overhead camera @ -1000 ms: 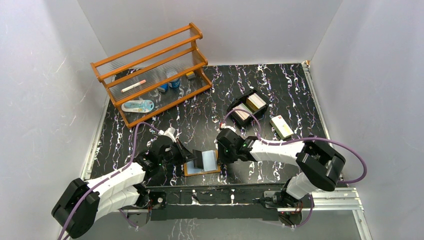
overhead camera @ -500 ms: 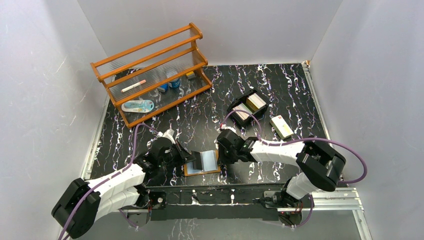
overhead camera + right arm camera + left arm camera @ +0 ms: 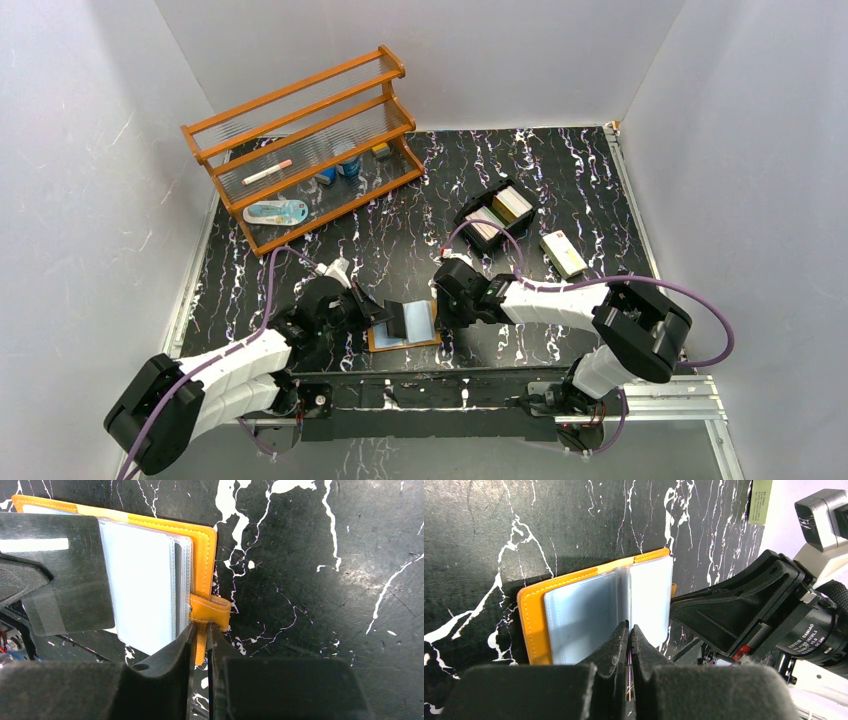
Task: Put the credit cards into the card holder
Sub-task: Insert the credit card into the card holder.
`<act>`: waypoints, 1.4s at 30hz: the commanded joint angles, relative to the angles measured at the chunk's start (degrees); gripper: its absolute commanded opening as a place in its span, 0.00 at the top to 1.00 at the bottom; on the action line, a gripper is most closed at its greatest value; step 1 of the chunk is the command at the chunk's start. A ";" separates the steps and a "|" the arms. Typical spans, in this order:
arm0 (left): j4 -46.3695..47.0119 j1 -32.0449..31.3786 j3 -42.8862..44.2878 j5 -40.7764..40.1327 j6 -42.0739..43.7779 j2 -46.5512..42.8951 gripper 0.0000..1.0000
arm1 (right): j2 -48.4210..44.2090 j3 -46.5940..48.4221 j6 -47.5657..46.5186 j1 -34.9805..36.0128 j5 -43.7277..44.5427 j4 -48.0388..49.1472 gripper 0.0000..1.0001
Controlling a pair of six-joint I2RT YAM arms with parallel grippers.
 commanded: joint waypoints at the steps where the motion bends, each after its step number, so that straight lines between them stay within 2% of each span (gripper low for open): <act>1: 1.87 0.45 -0.06 0.33 1.02 0.20 1.00 | -0.94 -1.07 0.28 0.24 1.04 0.20 0.79; 12: 5.94 0.44 -2.05 0.81 0.25 3.68 0.99 | -2.00 -1.40 0.90 0.34 1.28 0.55 0.79; 14: 6.45 0.45 -2.30 0.95 -0.01 4.51 0.94 | -1.96 -0.98 0.73 0.34 1.39 0.40 0.79; 20: 3.30 0.45 -1.80 0.41 -0.19 5.32 0.88 | -2.37 -0.59 0.77 0.37 1.57 0.37 0.79; 28: 1.49 0.41 -2.82 -0.05 -1.46 2.52 0.86 | -2.73 -0.90 0.77 0.43 2.02 0.20 0.79; 37: 5.26 0.45 -2.63 2.12 -0.34 6.14 0.87 | -2.64 -0.47 0.68 0.43 1.82 0.44 0.79; 42: 4.94 0.38 -0.52 3.85 3.29 8.91 0.86 | -2.66 -0.56 0.61 0.43 1.68 0.46 0.79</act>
